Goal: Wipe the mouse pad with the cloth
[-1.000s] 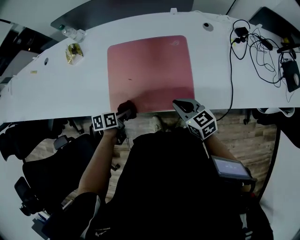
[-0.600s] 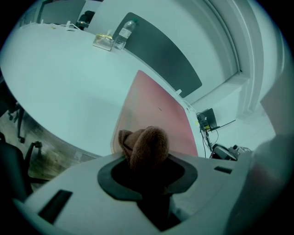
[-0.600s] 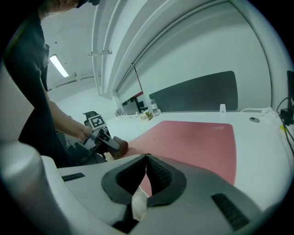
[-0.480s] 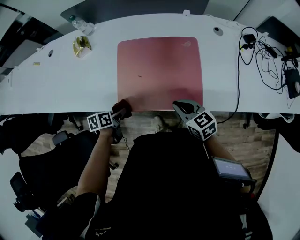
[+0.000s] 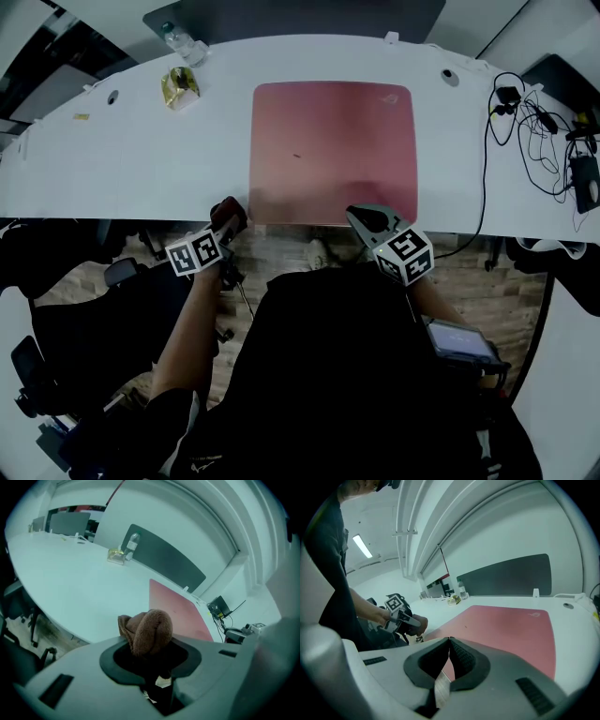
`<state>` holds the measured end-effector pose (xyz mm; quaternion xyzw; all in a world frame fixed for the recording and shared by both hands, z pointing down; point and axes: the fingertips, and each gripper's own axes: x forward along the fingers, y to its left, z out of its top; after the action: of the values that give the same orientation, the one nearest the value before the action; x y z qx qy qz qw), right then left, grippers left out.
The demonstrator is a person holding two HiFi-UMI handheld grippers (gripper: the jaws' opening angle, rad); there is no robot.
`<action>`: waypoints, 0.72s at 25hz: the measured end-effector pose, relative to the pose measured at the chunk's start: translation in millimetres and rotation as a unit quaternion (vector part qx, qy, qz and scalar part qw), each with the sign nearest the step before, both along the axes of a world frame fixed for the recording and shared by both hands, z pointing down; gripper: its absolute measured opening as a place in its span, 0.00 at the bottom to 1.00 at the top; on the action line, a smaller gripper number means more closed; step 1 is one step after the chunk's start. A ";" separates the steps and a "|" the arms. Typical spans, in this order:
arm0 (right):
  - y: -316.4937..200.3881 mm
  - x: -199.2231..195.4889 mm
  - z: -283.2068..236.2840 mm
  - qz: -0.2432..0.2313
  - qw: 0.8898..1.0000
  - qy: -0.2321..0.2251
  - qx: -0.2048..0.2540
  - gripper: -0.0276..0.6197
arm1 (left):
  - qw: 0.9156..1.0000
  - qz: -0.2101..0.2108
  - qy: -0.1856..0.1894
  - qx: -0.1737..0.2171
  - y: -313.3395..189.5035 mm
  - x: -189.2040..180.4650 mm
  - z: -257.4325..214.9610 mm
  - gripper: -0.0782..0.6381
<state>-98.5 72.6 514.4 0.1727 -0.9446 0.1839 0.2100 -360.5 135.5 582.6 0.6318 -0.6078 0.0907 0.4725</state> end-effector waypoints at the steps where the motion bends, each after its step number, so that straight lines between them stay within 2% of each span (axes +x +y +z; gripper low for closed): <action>1: -0.3 -1.8 -1.1 0.001 1.000 -0.001 0.001 0.08 | 1.000 0.008 -0.008 0.016 -3.5 1.6 -5.8 0.28; 5: -2.3 -7.0 -7.4 0.005 1.000 -0.006 0.009 0.08 | 0.996 0.050 -0.040 0.069 -17.6 18.5 -24.3 0.28; 8: -5.5 -8.0 -14.8 0.011 1.000 -0.007 0.024 0.08 | 0.988 0.087 -0.058 0.110 -31.0 38.5 -42.4 0.28; 14: -16.4 2.5 -31.6 0.044 0.998 -0.021 0.039 0.08 | 0.975 0.144 -0.034 0.169 -51.4 91.4 -73.8 0.28; 18: -21.3 14.0 -39.3 0.071 0.996 -0.031 0.043 0.08 | 0.963 0.181 -0.032 0.196 -56.8 120.3 -89.2 0.28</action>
<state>-84.5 51.3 475.1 0.2425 -0.9429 0.1632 0.1595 -240.2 78.6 493.4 0.8083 -0.5039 0.0737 0.2956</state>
